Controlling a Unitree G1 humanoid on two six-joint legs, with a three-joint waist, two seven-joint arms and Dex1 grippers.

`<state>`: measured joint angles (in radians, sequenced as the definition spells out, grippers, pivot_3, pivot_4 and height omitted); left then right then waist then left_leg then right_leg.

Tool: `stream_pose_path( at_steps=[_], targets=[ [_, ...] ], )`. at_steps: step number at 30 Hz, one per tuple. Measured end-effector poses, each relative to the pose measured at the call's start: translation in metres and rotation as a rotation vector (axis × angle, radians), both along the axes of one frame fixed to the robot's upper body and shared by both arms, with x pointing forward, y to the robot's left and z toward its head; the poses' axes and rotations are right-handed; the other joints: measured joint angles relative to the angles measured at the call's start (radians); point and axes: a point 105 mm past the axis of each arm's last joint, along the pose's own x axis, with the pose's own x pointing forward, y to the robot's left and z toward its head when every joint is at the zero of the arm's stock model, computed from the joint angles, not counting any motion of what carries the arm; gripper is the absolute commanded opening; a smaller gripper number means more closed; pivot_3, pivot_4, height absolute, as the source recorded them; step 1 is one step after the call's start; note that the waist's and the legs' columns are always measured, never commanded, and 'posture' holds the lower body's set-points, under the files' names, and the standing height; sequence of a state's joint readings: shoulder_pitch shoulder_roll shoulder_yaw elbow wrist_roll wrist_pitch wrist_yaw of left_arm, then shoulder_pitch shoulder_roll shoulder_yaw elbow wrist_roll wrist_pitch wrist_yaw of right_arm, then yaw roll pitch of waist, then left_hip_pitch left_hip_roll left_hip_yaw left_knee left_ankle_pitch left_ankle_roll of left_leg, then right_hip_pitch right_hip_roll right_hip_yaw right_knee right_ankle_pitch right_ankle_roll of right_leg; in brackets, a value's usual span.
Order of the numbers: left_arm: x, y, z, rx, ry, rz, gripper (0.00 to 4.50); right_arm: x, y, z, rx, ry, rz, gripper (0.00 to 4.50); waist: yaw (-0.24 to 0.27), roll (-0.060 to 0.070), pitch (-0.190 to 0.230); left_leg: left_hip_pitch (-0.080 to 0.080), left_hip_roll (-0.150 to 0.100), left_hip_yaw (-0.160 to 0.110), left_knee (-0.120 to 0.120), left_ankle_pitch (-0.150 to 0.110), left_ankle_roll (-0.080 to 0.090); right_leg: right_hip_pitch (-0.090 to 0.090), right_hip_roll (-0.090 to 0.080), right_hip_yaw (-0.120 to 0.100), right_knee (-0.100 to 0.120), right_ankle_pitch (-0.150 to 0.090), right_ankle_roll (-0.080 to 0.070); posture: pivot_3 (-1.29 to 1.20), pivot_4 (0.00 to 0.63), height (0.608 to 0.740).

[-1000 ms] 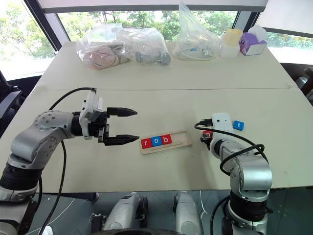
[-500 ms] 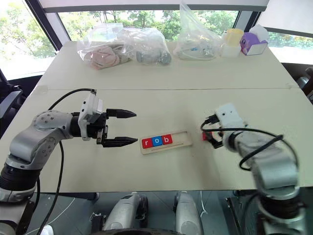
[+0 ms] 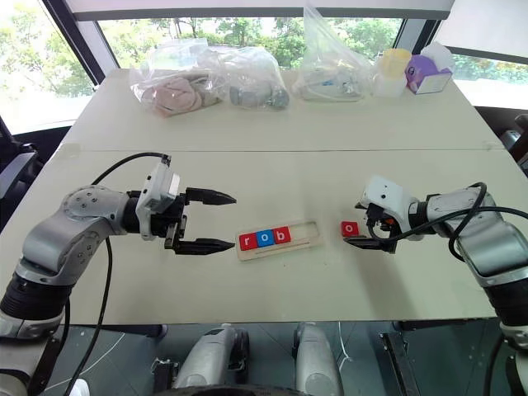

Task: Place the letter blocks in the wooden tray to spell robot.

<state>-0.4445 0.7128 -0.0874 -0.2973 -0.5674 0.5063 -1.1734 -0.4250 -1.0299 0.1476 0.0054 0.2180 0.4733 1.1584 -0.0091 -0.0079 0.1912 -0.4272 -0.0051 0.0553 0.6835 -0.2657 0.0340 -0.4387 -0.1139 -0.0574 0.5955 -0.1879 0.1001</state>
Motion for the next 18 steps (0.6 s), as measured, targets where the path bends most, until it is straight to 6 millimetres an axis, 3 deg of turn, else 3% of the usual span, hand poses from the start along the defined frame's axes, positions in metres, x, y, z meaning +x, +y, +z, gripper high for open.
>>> stream_pose_path(
  at_steps=[9, 15, 18],
  targets=[
    [-0.001, -0.003, 0.004, -0.017, -0.018, 0.014, 4.5, 0.01, -0.002, -0.022, 0.007, 0.08, 0.046, 4.47, 0.003, 0.0, 0.0, 0.0, 0.0, 0.001, 0.001, 0.0, 0.0, 0.001, 0.0, 0.0, 0.001, 0.0, 0.0, 0.0, 0.15, 0.74],
    [-0.002, -0.004, 0.004, -0.018, -0.025, 0.024, 4.5, 0.009, -0.003, -0.023, -0.005, 0.085, 0.074, 4.47, 0.003, 0.0, 0.0, 0.001, 0.0, 0.0, 0.001, 0.0, 0.0, 0.001, 0.0, 0.0, 0.001, 0.0, 0.0, 0.0, 0.15, 0.74],
    [-0.001, -0.003, 0.004, -0.019, -0.025, 0.031, 4.5, 0.009, -0.004, -0.023, -0.021, 0.074, 0.083, 3.24, 0.003, 0.0, 0.0, 0.001, 0.0, 0.0, 0.001, 0.0, 0.0, 0.001, 0.0, 0.0, 0.001, 0.0, 0.0, 0.0, 0.15, 0.74]
  ],
)
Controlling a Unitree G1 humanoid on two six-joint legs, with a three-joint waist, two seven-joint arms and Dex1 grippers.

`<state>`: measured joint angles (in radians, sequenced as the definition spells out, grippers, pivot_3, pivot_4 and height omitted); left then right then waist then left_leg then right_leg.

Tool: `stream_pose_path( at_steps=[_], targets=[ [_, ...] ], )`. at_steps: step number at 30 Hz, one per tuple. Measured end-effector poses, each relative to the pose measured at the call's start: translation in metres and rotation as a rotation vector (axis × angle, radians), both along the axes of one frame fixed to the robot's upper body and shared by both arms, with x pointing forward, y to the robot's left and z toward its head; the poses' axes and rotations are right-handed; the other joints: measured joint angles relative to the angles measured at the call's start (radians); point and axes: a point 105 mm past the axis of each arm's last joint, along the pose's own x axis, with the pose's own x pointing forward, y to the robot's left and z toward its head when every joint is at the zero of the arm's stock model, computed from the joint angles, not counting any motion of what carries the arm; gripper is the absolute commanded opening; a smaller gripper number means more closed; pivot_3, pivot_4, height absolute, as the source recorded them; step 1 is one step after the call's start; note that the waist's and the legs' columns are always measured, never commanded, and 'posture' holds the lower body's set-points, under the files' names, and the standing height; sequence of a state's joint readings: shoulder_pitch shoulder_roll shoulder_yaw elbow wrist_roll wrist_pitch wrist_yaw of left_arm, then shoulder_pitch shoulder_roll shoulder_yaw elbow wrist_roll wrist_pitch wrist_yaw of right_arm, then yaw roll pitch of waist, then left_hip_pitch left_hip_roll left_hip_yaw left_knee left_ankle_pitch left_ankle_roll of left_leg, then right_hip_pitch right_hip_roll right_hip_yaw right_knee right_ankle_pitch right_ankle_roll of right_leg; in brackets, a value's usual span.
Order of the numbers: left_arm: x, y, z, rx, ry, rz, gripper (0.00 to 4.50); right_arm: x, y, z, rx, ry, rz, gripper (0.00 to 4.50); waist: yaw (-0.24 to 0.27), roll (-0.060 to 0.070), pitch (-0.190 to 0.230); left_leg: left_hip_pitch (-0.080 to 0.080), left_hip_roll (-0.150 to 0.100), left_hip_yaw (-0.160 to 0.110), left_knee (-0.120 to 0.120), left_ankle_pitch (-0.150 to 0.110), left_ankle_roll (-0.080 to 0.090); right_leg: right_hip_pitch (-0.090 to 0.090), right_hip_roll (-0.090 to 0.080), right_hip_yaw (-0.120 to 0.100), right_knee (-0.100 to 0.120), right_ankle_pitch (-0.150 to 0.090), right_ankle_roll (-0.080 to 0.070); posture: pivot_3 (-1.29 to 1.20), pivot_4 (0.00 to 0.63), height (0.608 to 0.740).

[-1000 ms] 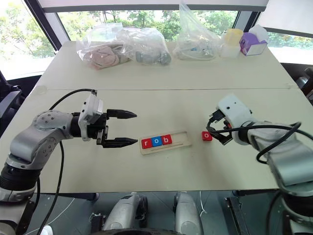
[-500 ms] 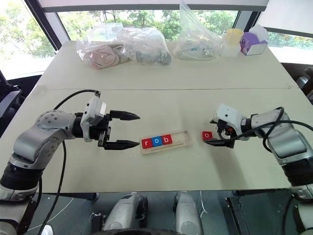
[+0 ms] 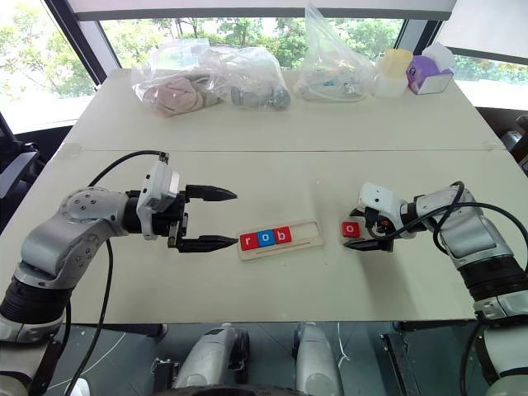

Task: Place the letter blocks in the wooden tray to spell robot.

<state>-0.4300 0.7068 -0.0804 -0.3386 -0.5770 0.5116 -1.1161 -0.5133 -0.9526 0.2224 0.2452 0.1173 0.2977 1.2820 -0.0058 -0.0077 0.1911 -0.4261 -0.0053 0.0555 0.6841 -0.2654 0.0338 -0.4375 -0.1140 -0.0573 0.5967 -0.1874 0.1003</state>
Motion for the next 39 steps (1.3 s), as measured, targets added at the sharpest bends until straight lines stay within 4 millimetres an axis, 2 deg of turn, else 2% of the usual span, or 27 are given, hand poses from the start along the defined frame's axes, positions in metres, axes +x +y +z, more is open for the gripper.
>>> stream_pose_path(
  at_steps=[4, 5, 10, 12, 15, 17, 23, 29, 35, 39],
  targets=[
    [0.0, 0.0, 0.0, 0.001, 0.001, 0.003, 4.5, 0.0, -0.002, -0.001, -0.014, -0.006, 0.011, 1.27, 0.0, 0.0, 0.0, 0.001, 0.0, 0.0, 0.0, 0.0, 0.0, 0.001, 0.0, 0.0, 0.0, 0.0, 0.0, 0.0, 0.15, 0.74],
    [0.0, 0.0, 0.0, 0.001, 0.0, 0.003, 4.5, 0.0, -0.002, 0.0, -0.016, -0.006, 0.014, 1.12, 0.0, 0.0, 0.0, 0.001, 0.0, 0.0, 0.0, 0.0, 0.0, 0.001, 0.0, 0.0, 0.0, 0.0, 0.0, 0.0, 0.15, 0.74],
    [0.0, 0.0, 0.0, 0.002, 0.0, 0.003, 4.5, 0.0, 0.003, 0.005, -0.024, -0.011, 0.045, 1.13, -0.001, 0.0, 0.0, 0.001, 0.0, 0.0, 0.0, 0.0, 0.0, 0.001, 0.0, 0.0, 0.0, 0.0, 0.0, 0.0, 0.15, 0.74],
    [0.0, 0.0, -0.001, 0.002, 0.0, 0.002, 4.5, -0.001, 0.015, 0.017, -0.022, -0.031, 0.101, 1.13, -0.002, 0.0, 0.0, 0.001, 0.0, 0.0, 0.0, 0.0, 0.0, 0.001, 0.0, 0.0, 0.001, 0.001, 0.003, 0.0, 0.15, 0.74],
    [0.0, 0.0, -0.001, 0.003, -0.001, -0.001, 4.5, -0.004, 0.04, 0.044, -0.012, -0.082, 0.213, 1.13, -0.005, 0.0, 0.0, 0.001, 0.0, -0.001, 0.0, 0.0, 0.0, 0.0, 0.0, 0.0, 0.001, 0.001, 0.003, 0.0, 0.15, 0.74],
    [0.0, 0.001, -0.001, 0.006, -0.002, -0.002, 4.5, -0.006, 0.05, 0.05, -0.006, -0.095, 0.259, 1.13, -0.004, 0.0, 0.0, 0.001, 0.0, -0.001, 0.0, 0.0, 0.0, 0.0, 0.0, 0.0, 0.001, 0.001, 0.002, 0.0, 0.15, 0.74],
    [-0.001, 0.006, -0.005, 0.025, -0.001, 0.012, 4.5, -0.008, 0.084, 0.035, 0.024, -0.045, 0.362, 1.13, -0.002, 0.0, 0.0, 0.001, 0.0, 0.0, 0.0, 0.0, 0.0, 0.0, -0.001, 0.0, 0.001, 0.0, 0.0, 0.0, 0.15, 0.74],
    [-0.007, 0.007, 0.004, 0.038, -0.046, 0.017, 4.5, 0.002, 0.094, 0.028, -0.002, -0.044, 0.393, 1.13, -0.005, 0.0, 0.0, 0.001, 0.0, 0.0, 0.001, 0.0, 0.0, 0.0, 0.0, 0.0, 0.001, 0.002, 0.002, 0.0, 0.15, 0.74],
    [-0.01, 0.01, 0.005, 0.044, -0.04, 0.042, 4.5, 0.005, 0.096, 0.021, -0.027, -0.021, 0.423, 1.13, -0.004, 0.0, 0.0, 0.001, 0.0, 0.0, 0.001, 0.0, -0.001, 0.0, 0.0, 0.0, 0.001, 0.002, 0.003, 0.0, 0.15, 0.74],
    [-0.013, 0.019, 0.0, 0.107, -0.032, 0.052, 4.5, 0.005, 0.097, 0.019, -0.04, -0.02, 0.442, 1.13, -0.006, 0.0, 0.0, 0.001, 0.0, 0.0, 0.0, 0.0, -0.001, 0.0, 0.0, 0.0, 0.001, 0.002, 0.003, 0.0, 0.15, 0.74]
  ],
)
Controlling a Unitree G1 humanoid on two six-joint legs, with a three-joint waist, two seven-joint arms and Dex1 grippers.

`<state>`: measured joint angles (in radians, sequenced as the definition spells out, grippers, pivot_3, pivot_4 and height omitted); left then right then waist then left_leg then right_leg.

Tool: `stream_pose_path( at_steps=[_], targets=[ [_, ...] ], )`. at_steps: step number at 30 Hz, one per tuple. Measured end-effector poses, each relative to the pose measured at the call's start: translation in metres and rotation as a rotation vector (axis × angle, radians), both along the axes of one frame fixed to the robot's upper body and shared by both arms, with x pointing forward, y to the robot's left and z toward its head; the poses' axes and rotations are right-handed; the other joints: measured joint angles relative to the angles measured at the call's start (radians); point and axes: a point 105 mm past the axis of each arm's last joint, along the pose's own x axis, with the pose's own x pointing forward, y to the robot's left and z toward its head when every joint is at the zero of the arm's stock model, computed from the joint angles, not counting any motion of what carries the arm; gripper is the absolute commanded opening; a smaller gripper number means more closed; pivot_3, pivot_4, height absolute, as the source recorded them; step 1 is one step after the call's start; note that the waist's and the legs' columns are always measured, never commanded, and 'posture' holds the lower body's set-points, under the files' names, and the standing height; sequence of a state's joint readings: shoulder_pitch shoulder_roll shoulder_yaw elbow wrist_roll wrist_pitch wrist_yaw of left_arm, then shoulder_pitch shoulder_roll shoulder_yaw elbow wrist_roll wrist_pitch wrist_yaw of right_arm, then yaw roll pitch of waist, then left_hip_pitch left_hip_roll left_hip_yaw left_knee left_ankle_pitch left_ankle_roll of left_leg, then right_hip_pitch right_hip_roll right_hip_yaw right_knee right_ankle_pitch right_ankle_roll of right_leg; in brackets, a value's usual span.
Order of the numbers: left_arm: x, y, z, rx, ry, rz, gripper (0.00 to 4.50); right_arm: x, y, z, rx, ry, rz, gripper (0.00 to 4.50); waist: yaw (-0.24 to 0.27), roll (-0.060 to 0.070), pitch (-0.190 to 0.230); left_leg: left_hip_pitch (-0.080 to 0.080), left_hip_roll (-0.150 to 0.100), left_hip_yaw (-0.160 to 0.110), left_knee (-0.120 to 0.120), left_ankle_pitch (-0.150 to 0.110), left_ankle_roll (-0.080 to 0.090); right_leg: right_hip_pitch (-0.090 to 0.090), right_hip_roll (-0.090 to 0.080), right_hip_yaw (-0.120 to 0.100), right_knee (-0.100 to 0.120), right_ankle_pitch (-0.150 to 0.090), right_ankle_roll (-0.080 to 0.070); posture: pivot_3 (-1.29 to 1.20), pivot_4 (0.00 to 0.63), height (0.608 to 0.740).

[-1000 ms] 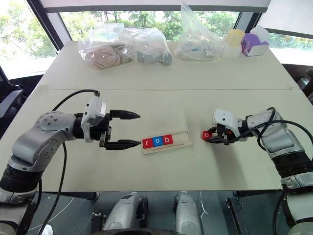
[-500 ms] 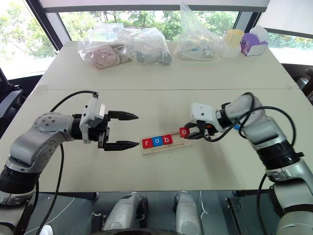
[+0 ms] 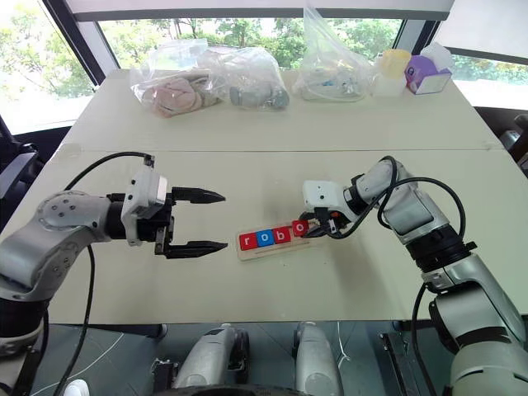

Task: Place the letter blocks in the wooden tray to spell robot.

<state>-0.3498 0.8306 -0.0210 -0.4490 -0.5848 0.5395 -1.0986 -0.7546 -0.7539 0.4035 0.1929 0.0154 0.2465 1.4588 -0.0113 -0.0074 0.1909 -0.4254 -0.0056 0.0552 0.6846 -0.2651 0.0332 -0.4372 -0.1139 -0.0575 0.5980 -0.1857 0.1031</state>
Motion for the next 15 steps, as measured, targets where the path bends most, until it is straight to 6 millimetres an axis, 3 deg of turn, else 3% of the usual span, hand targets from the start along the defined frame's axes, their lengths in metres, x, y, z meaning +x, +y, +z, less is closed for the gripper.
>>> stream_pose_path(
  at_steps=[4, 15],
  targets=[
    [-0.0024, 0.011, -0.009, 0.09, -0.002, 0.009, 4.5, 0.0001, 0.0018, -0.0029, -0.005, 0.002, 0.01, 1.13, -0.001, 0.0, 0.0, 0.0, 0.0, 0.0, 0.0, 0.0, 0.0, 0.0, 0.0, 0.0, 0.0, -0.001, -0.002, 0.0, 0.15, 0.74],
    [-0.0023, 0.0124, -0.008, 0.085, -0.003, 0.016, 4.5, 0.0025, 0.0034, -0.0105, -0.021, -0.005, 0.024, 1.13, 0.0, 0.0, 0.0, 0.0, 0.0, 0.0, 0.0, 0.0, 0.0, 0.0, 0.0, 0.0, 0.0, 0.0, 0.0, 0.0, 0.15, 0.74]
  ],
)
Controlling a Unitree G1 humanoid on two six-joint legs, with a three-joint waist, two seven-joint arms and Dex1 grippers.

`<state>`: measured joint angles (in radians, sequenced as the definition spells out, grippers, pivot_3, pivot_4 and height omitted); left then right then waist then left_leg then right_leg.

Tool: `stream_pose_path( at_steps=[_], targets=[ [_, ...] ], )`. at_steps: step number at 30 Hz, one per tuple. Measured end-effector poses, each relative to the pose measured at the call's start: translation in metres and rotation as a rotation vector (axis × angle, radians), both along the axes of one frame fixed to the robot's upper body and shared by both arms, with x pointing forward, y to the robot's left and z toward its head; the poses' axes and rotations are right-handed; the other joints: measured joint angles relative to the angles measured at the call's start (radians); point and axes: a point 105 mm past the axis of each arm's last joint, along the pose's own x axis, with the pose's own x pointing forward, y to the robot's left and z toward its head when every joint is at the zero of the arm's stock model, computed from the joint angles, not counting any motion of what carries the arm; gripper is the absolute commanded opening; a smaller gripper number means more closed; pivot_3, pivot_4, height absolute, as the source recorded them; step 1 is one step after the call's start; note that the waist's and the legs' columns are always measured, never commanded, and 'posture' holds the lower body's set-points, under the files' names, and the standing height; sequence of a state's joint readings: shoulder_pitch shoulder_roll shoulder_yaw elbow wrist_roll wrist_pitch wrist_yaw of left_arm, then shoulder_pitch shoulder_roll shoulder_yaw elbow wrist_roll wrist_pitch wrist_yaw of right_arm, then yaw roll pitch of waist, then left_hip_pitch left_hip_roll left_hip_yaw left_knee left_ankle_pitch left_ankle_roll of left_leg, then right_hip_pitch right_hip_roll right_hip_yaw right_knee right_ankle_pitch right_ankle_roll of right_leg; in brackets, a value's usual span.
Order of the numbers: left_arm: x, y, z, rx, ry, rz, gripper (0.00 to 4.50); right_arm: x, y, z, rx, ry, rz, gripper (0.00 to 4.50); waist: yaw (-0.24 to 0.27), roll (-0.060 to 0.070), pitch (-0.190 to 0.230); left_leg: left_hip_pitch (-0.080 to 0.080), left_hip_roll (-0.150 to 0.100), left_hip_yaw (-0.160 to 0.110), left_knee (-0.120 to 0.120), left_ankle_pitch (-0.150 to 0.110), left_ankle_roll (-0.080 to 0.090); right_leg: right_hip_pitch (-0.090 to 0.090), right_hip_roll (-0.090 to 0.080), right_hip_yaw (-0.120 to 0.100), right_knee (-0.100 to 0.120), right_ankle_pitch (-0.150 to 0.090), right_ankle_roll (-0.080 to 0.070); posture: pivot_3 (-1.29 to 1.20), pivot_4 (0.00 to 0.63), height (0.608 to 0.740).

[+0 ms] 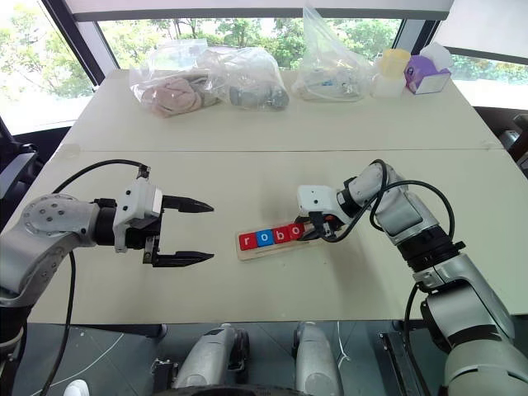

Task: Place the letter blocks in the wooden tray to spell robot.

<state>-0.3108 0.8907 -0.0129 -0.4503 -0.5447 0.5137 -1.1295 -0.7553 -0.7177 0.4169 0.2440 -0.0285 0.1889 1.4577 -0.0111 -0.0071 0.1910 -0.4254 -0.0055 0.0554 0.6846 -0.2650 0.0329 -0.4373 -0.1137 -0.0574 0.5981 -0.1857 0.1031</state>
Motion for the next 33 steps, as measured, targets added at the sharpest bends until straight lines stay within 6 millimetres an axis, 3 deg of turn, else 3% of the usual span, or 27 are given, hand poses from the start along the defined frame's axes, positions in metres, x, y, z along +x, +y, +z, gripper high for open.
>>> stream_pose_path(
  at_steps=[13, 19, 20, 27, 33],
  targets=[
    [0.001, -0.002, 0.002, -0.019, -0.006, 0.003, 4.5, 0.003, 0.001, 0.0, 0.001, -0.006, 0.004, 1.13, 0.0, 0.0, 0.0, 0.0, 0.0, 0.0, 0.0, 0.0, 0.0, 0.0, 0.0, 0.0, 0.0, 0.0, 0.0, 0.0, 0.15, 0.74],
    [0.002, -0.002, 0.003, -0.02, -0.009, 0.006, 4.5, 0.003, 0.002, 0.0, 0.003, -0.004, 0.002, 4.27, 0.0, 0.0, 0.0, 0.0, 0.0, 0.0, 0.0, 0.0, 0.0, 0.0, 0.0, 0.0, 0.001, 0.0, 0.0, 0.0, 0.15, 0.74],
    [0.002, -0.002, 0.003, -0.021, -0.01, 0.006, 4.5, 0.004, 0.002, 0.0, 0.002, -0.005, 0.002, 4.45, 0.0, 0.0, 0.0, 0.0, 0.0, 0.0, 0.0, 0.0, 0.0, 0.0, 0.0, 0.0, 0.001, 0.0, 0.0, 0.0, 0.15, 0.74],
    [0.002, -0.003, 0.004, -0.024, -0.012, 0.005, 4.5, 0.005, 0.002, 0.01, 0.002, -0.024, -0.001, 4.45, 0.0, 0.0, 0.0, 0.0, 0.0, 0.0, 0.0, 0.0, 0.0, 0.0, 0.0, 0.0, 0.001, 0.0, 0.0, 0.0, 0.15, 0.74],
    [0.002, -0.006, 0.004, -0.04, -0.013, -0.003, 4.5, 0.023, 0.008, 0.029, 0.079, -0.099, -0.071, 4.45, -0.001, 0.0, 0.0, 0.0, 0.0, 0.0, 0.0, 0.0, -0.001, 0.0, 0.0, 0.0, 0.001, 0.0, 0.0, 0.0, 0.15, 0.74]
  ],
)
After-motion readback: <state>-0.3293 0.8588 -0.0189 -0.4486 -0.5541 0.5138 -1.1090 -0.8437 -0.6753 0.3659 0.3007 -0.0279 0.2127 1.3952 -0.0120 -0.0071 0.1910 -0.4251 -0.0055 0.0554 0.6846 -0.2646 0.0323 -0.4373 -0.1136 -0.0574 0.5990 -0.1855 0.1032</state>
